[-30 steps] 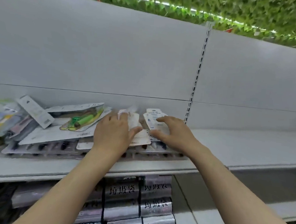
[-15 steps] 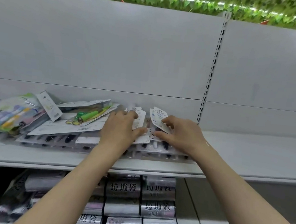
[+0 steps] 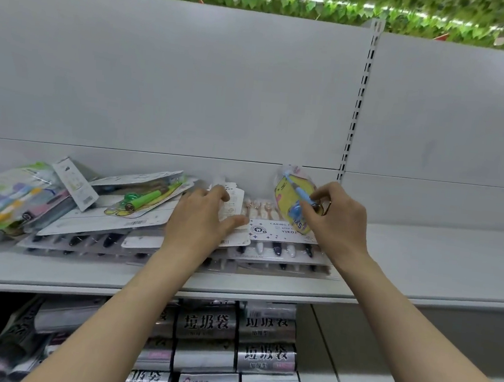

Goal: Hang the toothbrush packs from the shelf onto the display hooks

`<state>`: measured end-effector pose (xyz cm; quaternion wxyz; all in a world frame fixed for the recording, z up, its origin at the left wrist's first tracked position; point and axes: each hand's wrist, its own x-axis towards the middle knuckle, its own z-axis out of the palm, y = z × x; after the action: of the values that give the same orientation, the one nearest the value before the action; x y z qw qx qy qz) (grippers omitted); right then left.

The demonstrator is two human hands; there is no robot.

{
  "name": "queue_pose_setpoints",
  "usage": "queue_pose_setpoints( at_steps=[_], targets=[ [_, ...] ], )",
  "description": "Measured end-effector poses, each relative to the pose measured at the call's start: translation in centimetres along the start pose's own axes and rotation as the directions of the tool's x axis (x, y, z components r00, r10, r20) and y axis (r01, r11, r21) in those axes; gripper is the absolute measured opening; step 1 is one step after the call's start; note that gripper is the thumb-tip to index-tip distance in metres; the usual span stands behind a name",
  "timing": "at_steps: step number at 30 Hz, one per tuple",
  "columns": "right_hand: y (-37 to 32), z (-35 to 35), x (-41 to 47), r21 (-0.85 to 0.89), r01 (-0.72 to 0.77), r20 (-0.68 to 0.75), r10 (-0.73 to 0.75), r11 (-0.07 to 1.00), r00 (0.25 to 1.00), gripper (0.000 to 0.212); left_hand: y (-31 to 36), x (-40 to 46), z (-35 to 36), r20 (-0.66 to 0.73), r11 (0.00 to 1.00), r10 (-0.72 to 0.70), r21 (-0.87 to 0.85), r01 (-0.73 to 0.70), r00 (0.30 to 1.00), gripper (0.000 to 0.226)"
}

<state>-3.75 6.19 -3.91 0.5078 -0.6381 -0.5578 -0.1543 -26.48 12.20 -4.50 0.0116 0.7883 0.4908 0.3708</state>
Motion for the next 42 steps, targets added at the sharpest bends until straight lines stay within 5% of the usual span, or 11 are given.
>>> queue_pose_setpoints(
  at_steps=[5,14,19,26,31,38,42],
  targets=[
    [-0.7,-0.7,-0.3,0.202,-0.151,-0.058,0.165,0.968,0.985,0.024,0.4,0.1,-0.5,-0.027,1.0,-0.014,0.001,0.014,1.0,0.049],
    [-1.4,-1.5,-1.1,0.48,-0.448,0.205,0.4,0.754,0.893,0.062,1.3,0.9,-1.0,-0.032,0.989,-0.002,0.148,0.007,0.999,0.022],
    [-1.2,-2.2,-1.7,0.558,-0.525,0.333,0.406,0.642,0.851,0.044,2.3,0.5,-0.9,-0.076,0.975,-0.044,0.215,0.059,0.996,0.04],
    [-0.6,-4.0,-2.9,0.644,-0.577,0.434,0.383,0.501,0.816,0.041,4.5,-1.2,-1.1,-0.122,0.918,-0.253,-0.345,0.198,0.96,0.043],
    [-1.1,-4.6,-3.6,0.71,-0.527,0.45,0.274,0.467,0.85,0.038,5.1,-3.7,-1.4,-0.16,0.847,-0.265,-0.51,0.15,0.951,0.043],
    [-4.3,-2.4,-5.5,0.774,-0.521,0.493,0.173,0.361,0.853,0.028,4.4,-7.8,-3.1,-0.019,0.539,-0.475,-0.797,0.273,0.88,0.031],
    [-7.5,-0.6,-7.8,0.77,-0.536,0.526,0.132,0.346,0.84,0.02,2.7,-10.5,-5.4,-0.017,0.461,-0.521,-0.847,0.264,0.853,0.035]
  ],
)
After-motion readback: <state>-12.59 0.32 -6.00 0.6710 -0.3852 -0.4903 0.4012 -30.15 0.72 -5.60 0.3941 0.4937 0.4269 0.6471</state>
